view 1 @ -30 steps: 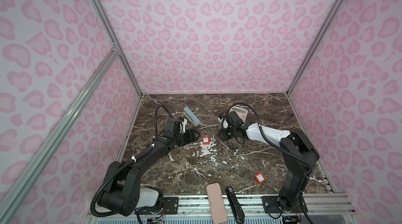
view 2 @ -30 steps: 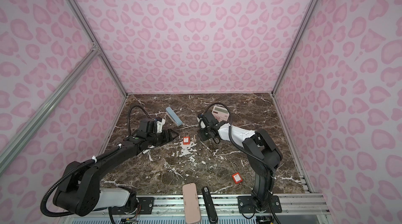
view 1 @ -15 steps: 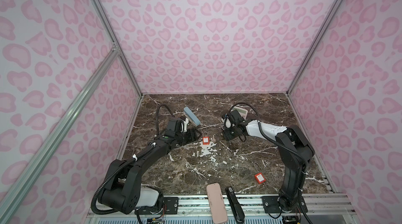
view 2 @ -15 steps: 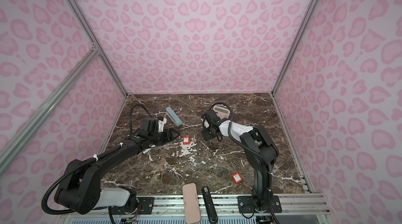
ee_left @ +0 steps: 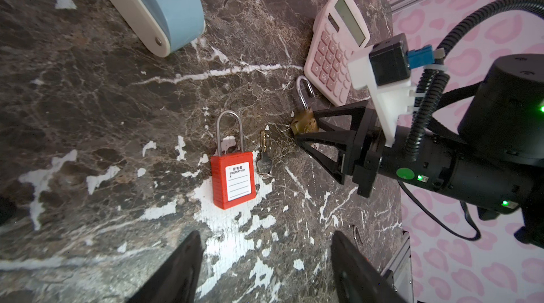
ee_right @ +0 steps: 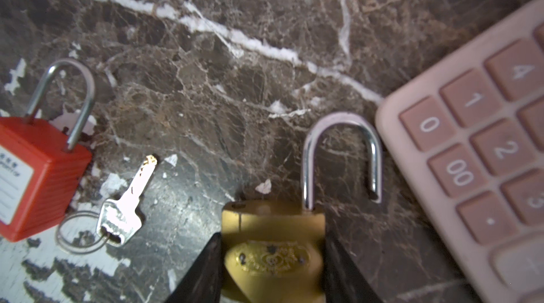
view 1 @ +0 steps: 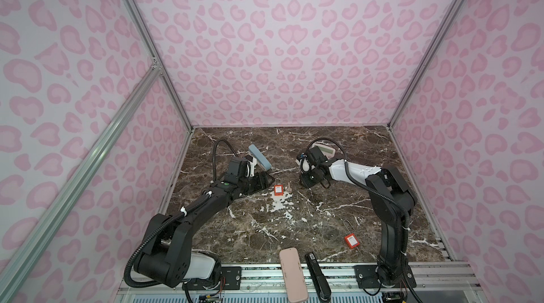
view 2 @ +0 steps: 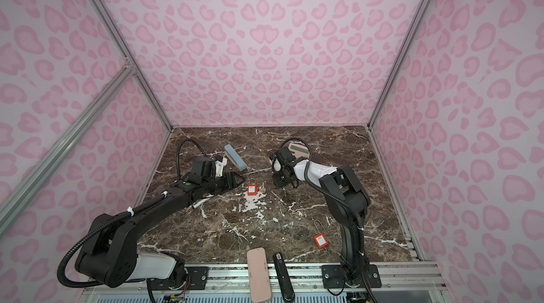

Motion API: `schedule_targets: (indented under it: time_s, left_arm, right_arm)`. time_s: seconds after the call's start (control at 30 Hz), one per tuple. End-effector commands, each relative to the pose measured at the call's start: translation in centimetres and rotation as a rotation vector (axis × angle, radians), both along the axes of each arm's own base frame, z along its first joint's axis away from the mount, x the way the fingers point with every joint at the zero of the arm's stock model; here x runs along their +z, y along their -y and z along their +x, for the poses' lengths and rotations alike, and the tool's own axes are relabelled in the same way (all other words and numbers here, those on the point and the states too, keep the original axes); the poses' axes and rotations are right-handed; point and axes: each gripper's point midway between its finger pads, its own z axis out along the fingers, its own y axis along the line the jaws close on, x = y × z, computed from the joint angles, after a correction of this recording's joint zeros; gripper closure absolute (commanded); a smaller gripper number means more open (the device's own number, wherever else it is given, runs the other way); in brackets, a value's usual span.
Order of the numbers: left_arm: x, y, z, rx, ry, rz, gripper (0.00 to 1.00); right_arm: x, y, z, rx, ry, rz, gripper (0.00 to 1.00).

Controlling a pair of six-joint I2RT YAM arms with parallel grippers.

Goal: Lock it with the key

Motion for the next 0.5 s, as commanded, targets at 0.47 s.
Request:
schedule_targets:
  time_s: [0.47]
  left_arm:
    - [1.5,2.4,0.8,-0.038,0.009,-0.107,0.31]
  right_arm:
    - [6.1,-3.3,-3.9,0.126,0.025,0.163,0.63]
